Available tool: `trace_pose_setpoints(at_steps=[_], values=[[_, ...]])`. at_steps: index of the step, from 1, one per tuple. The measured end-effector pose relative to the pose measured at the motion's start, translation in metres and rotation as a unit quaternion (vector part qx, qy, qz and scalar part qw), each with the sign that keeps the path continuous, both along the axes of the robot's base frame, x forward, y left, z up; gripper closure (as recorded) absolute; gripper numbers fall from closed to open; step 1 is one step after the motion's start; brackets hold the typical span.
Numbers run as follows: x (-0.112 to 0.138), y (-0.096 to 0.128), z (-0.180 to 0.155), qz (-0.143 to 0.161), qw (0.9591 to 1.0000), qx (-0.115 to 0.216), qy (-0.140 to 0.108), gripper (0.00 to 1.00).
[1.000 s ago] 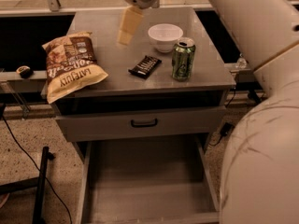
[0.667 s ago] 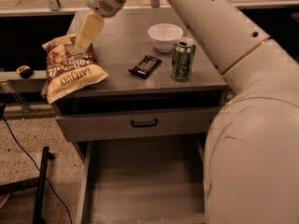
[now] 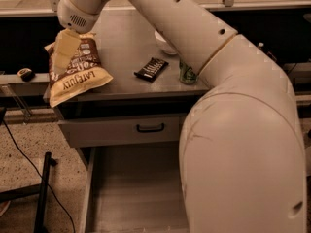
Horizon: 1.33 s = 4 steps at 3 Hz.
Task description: Place brown chip bag into middle drawer
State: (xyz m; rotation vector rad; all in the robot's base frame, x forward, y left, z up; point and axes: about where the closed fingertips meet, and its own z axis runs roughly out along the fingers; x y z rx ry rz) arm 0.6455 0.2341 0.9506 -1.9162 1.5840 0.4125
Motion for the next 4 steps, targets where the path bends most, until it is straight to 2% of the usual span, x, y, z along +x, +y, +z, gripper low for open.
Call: trace_pose_setpoints(at_steps=[1, 2, 3, 4], values=[[-0.010, -0.013, -0.029, -0.036, 0.9976, -0.052, 0.028, 0.00], [-0.004, -0.021, -0.054, -0.072, 0.9935, -0.083, 0.029, 0.00], [0.014, -0.015, -0.071, -0.099, 0.9910, -0.085, 0.029, 0.19], [0.026, -0.005, -0.080, -0.117, 0.9899, -0.072, 0.035, 0.49]])
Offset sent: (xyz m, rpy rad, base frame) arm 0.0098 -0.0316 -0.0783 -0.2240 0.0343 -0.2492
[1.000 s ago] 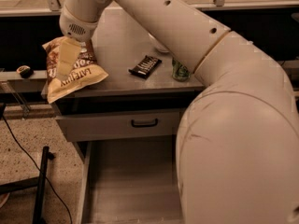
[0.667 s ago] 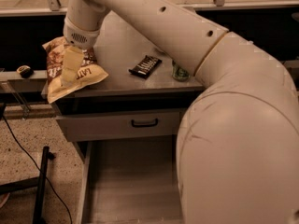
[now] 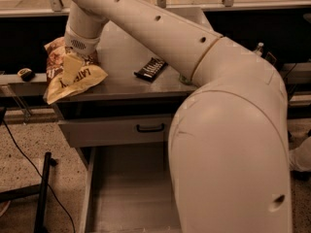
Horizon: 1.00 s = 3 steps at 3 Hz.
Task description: Place brown chip bag into middle drawer
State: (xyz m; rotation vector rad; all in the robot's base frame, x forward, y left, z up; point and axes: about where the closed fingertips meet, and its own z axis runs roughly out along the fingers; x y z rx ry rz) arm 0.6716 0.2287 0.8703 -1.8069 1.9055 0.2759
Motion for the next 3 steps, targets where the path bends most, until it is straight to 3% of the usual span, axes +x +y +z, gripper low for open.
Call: trace_pose_setpoints(at_steps=[2, 3], values=[[-0.007, -0.001, 0.004, 0.003, 0.9999, 0.013, 0.005, 1.00], [-0.036, 0.003, 0.010, 0.062, 0.9940, 0.090, -0.008, 1.00]])
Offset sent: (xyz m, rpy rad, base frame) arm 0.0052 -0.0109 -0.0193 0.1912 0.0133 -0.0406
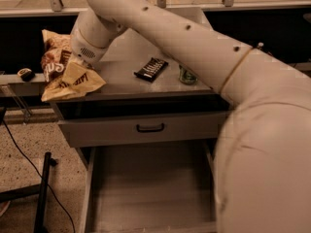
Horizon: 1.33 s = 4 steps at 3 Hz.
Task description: Place brown chip bag into middle drawer
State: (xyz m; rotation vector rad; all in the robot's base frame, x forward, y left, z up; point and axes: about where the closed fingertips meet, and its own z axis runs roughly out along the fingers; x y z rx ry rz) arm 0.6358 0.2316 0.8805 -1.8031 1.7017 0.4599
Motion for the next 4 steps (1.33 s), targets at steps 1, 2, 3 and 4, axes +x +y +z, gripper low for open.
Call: trace_pose_setpoints(at_steps=[1, 2, 3, 4], values=[[-0.035, -0.006, 0.045, 0.044, 0.9932, 0.083, -0.070, 1.00], [-0.113, -0.009, 0.079, 0.105, 0.9761, 0.153, -0.113, 1.00], [-0.111, -0.018, 0.082, 0.105, 0.9749, 0.152, -0.124, 1.00], [-0.110, -0.007, 0.074, 0.118, 0.9729, 0.163, -0.114, 1.00]])
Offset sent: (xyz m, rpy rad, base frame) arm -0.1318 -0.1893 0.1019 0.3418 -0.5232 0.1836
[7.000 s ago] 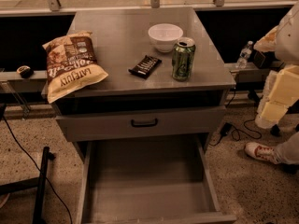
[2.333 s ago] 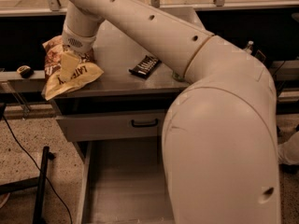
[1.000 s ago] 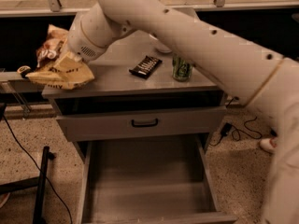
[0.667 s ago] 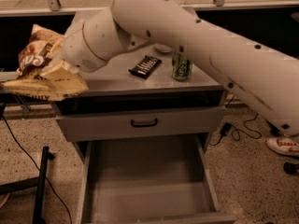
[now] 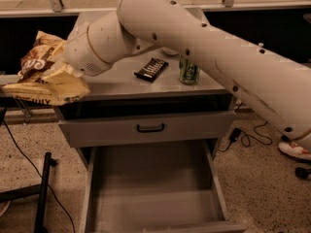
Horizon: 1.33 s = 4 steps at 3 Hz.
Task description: Place brown chip bag into middle drawer
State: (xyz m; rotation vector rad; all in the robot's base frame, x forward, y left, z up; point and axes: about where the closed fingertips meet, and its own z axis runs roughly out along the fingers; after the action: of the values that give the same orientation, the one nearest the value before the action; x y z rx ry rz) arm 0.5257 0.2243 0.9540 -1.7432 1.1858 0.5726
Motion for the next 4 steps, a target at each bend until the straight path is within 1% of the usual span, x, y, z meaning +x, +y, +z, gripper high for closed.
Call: trace_pose_setpoints(at_steps=[1, 2, 3, 4], values=[[-0.053, 0.011, -0.015, 0.039, 0.9980, 0.047, -0.017, 1.00], [-0.091, -0.037, -0.063, 0.031, 0.9995, 0.004, 0.009, 1.00], [-0.093, -0.051, -0.076, 0.025, 0.9994, -0.008, 0.021, 1.00], [-0.085, -0.056, -0.109, -0.004, 0.9997, 0.014, 0.022, 1.00]])
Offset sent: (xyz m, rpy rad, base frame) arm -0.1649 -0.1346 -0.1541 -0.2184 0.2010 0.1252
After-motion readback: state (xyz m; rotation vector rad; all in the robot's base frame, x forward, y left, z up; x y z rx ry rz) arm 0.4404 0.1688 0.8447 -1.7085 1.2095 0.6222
